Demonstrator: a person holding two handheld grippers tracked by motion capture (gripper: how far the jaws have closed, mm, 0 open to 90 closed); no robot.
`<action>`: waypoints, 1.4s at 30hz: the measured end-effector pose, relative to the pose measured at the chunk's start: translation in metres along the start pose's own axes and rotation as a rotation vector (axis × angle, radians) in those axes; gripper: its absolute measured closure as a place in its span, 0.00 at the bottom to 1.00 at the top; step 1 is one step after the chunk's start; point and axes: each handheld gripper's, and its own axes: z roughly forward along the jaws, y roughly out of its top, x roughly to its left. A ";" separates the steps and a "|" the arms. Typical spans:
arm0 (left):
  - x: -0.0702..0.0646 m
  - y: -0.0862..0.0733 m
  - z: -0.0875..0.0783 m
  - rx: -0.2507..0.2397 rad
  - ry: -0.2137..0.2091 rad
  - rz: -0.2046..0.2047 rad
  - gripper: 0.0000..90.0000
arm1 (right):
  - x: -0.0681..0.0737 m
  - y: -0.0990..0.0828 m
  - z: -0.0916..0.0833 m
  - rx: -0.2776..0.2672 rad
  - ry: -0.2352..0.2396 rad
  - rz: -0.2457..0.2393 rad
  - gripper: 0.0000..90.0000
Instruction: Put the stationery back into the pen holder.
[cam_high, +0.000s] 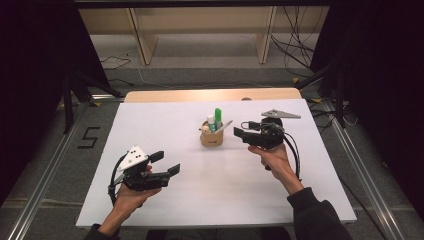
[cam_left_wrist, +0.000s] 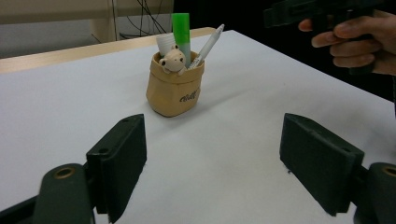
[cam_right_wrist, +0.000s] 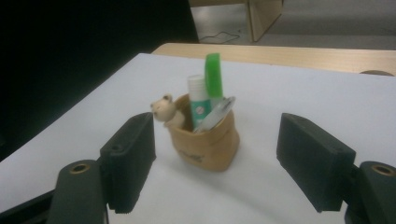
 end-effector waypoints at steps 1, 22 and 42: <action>0.000 0.000 0.000 -0.001 -0.001 -0.003 0.25 | 0.002 -0.002 -0.005 0.000 0.006 -0.006 0.31; 0.001 0.000 -0.005 0.001 -0.025 -0.006 0.21 | 0.032 -0.068 -0.082 -0.045 0.054 -0.107 0.25; -0.003 -0.004 -0.007 -0.001 -0.040 0.012 0.20 | 0.026 -0.092 -0.093 -0.058 0.044 -0.095 0.22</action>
